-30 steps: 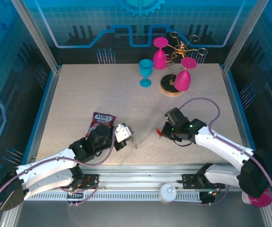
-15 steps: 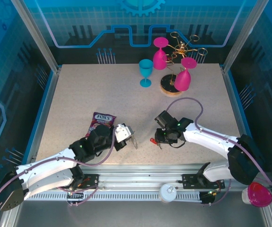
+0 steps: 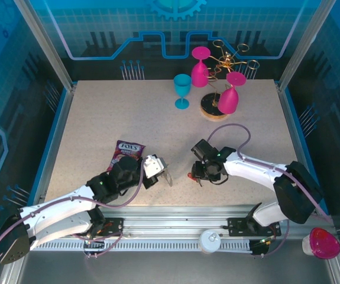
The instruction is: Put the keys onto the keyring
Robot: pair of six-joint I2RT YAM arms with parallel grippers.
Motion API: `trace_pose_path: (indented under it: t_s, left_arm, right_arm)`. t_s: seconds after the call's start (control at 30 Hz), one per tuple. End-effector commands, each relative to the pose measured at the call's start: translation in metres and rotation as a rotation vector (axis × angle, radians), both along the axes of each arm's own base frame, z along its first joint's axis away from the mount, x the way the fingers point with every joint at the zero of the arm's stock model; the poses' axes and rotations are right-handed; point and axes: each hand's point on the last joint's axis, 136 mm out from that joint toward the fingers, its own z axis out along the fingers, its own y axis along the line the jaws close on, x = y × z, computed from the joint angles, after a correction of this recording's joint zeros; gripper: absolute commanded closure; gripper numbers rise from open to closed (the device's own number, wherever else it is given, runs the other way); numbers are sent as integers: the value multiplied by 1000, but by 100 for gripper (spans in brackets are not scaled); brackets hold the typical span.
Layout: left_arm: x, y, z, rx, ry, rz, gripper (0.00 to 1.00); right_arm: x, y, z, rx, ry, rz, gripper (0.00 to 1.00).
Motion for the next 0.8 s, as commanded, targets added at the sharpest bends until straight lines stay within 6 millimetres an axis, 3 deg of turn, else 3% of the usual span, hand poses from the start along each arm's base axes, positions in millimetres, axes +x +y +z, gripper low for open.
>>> trace_pose_path:
  t_s: [0.0, 0.17, 0.53, 0.77]
  left_arm:
    - [-4, -4, 11, -25, -30, -33, 100]
    - [-4, -4, 11, -24, -28, -36, 100]
    - [-5, -4, 10, -22, -26, -38, 100]
    - [-5, -3, 10, -23, -25, -36, 100]
  right_arm:
    - [8, -8, 4, -94, -2, -108, 46]
    - [11, -8, -1, -189, 16, -135, 47]
    - [6, -1, -21, -259, 66, -115, 64]
    - [3, -2, -23, -273, 74, -112, 76]
